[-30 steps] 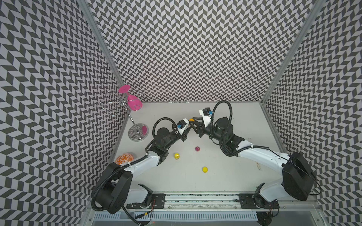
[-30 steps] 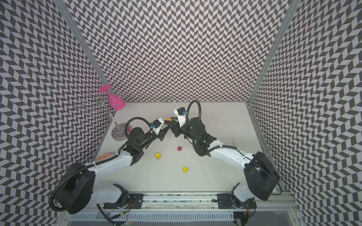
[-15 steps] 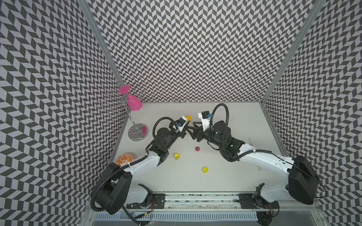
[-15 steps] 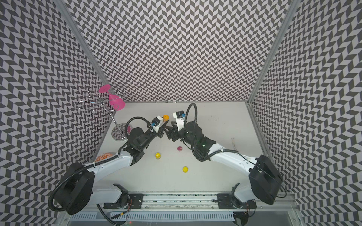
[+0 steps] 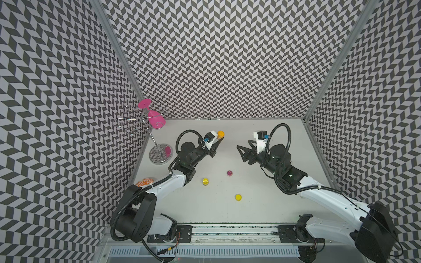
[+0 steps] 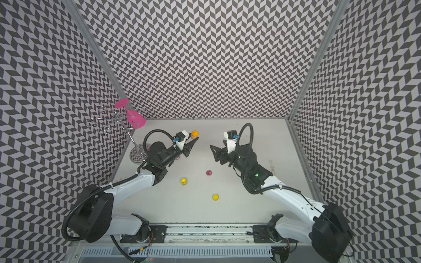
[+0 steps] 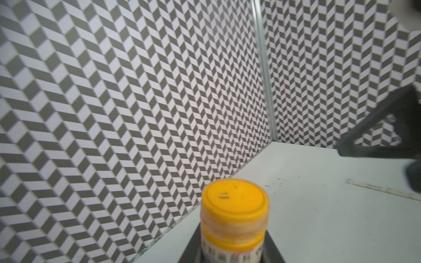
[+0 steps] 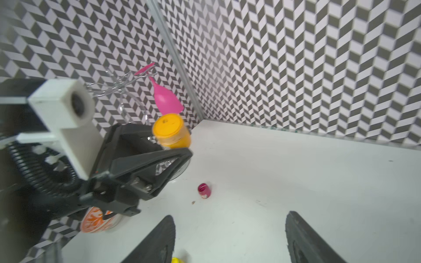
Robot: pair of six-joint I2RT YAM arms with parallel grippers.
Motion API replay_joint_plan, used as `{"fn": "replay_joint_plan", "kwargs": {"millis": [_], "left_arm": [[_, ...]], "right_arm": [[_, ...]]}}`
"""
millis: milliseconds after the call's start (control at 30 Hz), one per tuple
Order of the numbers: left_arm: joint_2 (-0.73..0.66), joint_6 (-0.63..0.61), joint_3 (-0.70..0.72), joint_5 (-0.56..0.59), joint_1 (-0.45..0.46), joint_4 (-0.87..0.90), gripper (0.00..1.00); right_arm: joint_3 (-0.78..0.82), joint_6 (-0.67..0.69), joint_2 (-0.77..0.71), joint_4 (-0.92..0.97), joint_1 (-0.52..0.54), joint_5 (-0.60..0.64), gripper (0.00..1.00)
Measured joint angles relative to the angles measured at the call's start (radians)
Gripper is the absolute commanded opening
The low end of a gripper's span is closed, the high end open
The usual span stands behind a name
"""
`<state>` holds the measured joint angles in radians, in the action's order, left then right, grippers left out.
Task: Close the paint jar lid
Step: Screw the lid onto the paint jar.
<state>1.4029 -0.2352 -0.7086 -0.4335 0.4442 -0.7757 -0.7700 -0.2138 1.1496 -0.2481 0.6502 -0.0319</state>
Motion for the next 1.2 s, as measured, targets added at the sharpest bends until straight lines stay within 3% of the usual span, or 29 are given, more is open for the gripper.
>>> {"fn": "replay_joint_plan", "kwargs": {"millis": [333, 500, 800, 1200], "left_arm": [[0.076, 0.055, -0.015, -0.426, -0.006, -0.004, 0.27], [0.097, 0.072, -0.046, -0.559, -0.006, -0.011, 0.27], [0.105, 0.095, -0.055, -0.637, -0.007, -0.029, 0.27], [0.105, 0.099, -0.055, -0.647, -0.007, -0.039, 0.27]], "right_arm": [[0.039, 0.271, -0.022, -0.121, -0.072, -0.296, 0.75], [0.009, 0.369, -0.007, -0.125, -0.094, -0.475, 0.73], [-0.043, 0.423, 0.061, -0.13, -0.099, -0.641, 0.71], [-0.069, 0.422, 0.131, -0.135, -0.099, -0.701, 0.62]]}}
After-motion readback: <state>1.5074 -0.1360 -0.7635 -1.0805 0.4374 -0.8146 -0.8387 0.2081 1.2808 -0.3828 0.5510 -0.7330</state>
